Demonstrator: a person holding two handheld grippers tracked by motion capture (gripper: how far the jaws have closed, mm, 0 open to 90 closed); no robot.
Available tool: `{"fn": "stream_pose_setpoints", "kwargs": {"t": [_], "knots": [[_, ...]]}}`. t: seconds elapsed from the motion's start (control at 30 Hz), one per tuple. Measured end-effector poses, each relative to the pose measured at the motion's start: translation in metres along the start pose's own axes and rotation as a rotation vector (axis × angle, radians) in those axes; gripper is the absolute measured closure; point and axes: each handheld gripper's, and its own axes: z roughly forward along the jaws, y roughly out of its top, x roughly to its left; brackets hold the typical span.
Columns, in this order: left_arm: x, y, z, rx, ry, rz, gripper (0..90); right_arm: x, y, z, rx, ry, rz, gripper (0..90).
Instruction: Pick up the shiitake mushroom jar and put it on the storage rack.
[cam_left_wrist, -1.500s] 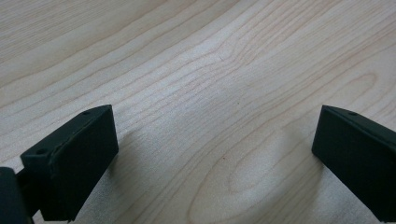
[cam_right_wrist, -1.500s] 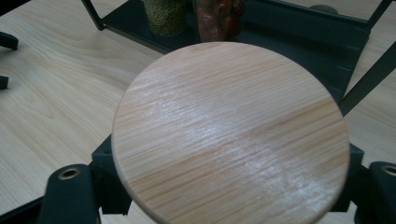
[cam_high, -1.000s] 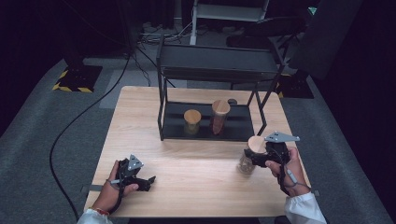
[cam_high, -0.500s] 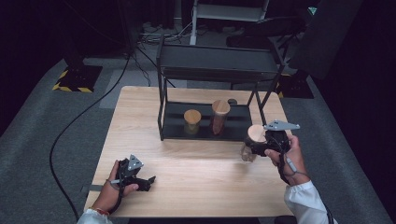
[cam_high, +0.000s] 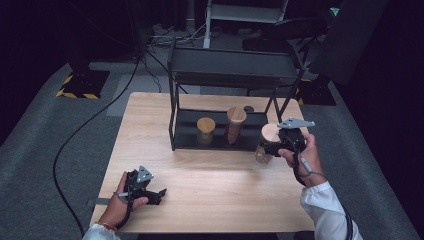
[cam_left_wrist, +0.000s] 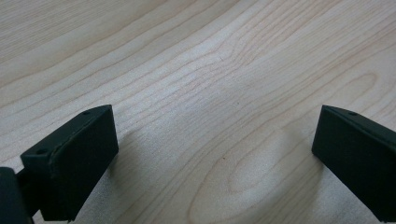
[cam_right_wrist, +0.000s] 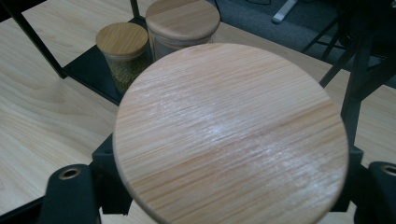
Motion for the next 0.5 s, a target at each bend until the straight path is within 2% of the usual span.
{"fn": "stream_pose_setpoints", "kwargs": {"t": [0.17, 0.5], "knots": [[0.000, 0.000, 0.000, 0.000, 0.000, 0.000, 0.0, 0.002, 0.009, 0.006, 0.006, -0.014, -0.011, 24.7], [0.000, 0.000, 0.000, 0.000, 0.000, 0.000, 0.0, 0.000, 0.024, 0.021, 0.024, -0.037, 0.001, 24.7]]}}
